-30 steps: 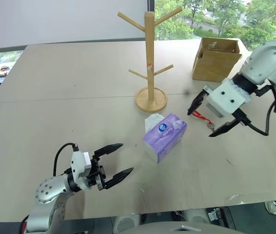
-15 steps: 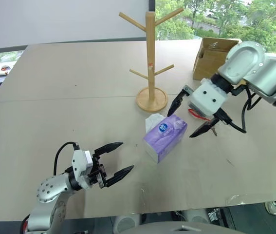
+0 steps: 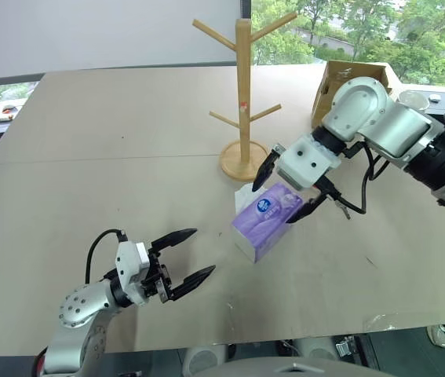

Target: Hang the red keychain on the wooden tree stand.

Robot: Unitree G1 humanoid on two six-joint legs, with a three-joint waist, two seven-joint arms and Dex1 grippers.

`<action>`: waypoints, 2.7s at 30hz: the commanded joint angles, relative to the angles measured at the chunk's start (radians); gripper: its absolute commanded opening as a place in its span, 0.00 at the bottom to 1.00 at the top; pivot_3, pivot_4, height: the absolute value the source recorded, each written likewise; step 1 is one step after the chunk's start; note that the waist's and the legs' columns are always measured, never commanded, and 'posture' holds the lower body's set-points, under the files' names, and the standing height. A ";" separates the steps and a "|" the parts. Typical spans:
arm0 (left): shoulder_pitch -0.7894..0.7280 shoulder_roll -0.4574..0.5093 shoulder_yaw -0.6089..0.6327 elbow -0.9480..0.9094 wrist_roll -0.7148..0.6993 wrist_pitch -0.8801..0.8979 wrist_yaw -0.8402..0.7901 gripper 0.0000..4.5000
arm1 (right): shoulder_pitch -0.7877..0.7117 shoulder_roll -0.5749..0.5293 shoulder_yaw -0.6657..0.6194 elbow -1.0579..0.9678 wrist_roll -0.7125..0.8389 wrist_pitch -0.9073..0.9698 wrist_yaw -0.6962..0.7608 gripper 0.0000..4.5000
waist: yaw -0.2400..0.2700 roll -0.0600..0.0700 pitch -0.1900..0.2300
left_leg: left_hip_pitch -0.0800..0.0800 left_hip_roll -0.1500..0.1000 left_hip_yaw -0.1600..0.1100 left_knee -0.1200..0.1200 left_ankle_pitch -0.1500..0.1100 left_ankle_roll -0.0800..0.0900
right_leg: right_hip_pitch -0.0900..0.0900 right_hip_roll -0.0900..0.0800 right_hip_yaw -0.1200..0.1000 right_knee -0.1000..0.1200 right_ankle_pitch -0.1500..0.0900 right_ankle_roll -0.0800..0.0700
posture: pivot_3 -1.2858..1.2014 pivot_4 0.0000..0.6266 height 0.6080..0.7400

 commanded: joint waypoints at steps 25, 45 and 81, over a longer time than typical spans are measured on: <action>0.029 -0.007 -0.007 -0.064 -0.001 -0.022 0.036 1.00 | 0.061 0.120 0.007 0.132 -0.062 -0.010 0.088 0.44 | 0.000 0.000 0.000 | 0.000 0.000 0.000 0.000 0.000 0.000 | 0.000 0.000 0.000 0.000 0.000 0.000 | 0.52 0.24 1.00; -0.069 -0.023 -0.055 -0.019 -0.005 0.008 0.057 1.00 | 0.140 0.066 -0.560 0.337 -0.163 0.404 -0.077 0.29 | 0.000 0.000 0.000 | 0.000 -0.001 0.000 -0.001 0.000 0.000 | 0.001 -0.003 -0.001 0.000 0.000 0.000 | 0.52 0.24 1.00; -0.102 -0.034 -0.069 0.003 -0.003 0.006 0.055 1.00 | 0.046 -0.006 -0.815 1.003 -0.652 0.196 -0.506 0.92 | -0.008 0.001 0.000 | 0.001 0.000 0.004 -0.001 0.001 -0.002 | 0.000 0.003 0.003 0.000 0.000 0.000 | 0.52 0.24 1.00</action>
